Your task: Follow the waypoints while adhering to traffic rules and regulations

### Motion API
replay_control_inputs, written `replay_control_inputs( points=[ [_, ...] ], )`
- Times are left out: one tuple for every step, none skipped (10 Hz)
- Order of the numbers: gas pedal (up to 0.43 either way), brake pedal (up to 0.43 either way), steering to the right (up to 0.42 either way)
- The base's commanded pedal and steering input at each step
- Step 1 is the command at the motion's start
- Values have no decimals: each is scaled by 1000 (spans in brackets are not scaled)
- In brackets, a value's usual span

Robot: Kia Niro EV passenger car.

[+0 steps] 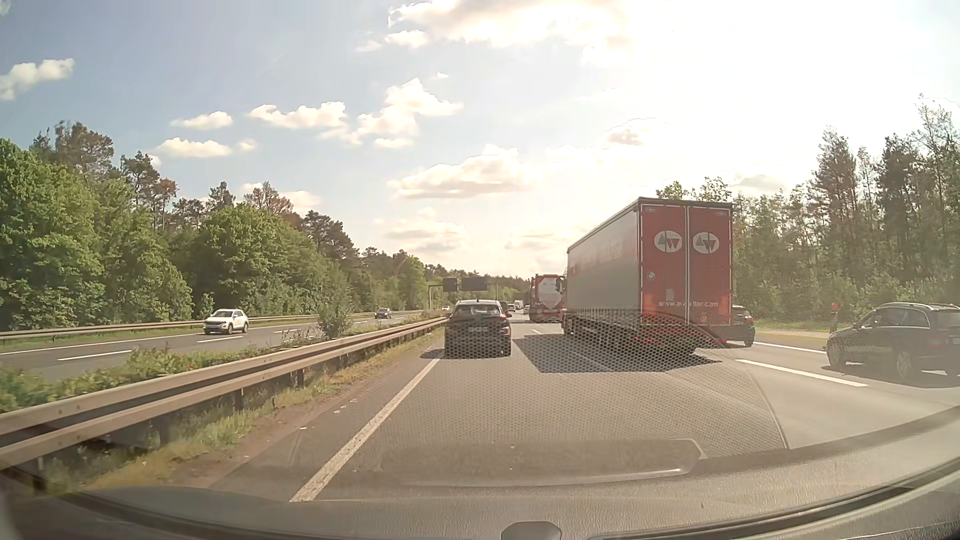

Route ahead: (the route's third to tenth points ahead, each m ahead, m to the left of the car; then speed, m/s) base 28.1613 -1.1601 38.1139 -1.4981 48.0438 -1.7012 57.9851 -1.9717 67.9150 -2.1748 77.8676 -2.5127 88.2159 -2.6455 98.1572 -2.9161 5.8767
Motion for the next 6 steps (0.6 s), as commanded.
replay_control_inputs(
  points=[
    [110,0,4],
    [110,0,4],
    [110,0,4],
    [110,0,4],
    [110,0,4],
    [110,0,4]
  ],
)
